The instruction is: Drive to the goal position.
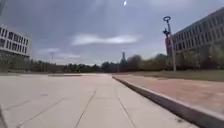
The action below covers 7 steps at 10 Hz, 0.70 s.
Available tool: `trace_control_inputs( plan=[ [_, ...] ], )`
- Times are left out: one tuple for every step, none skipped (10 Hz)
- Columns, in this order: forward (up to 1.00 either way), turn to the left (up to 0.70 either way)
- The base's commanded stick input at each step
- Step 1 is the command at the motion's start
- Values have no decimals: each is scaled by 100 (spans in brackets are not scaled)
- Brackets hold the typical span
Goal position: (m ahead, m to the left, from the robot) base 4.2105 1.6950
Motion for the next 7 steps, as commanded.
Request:
trace_control_inputs(
  plan=[
    [100, 0],
    [100, 0],
    [100, 0],
    [100, 0],
    [100, 0],
    [100, 2],
    [100, 3]
  ],
)
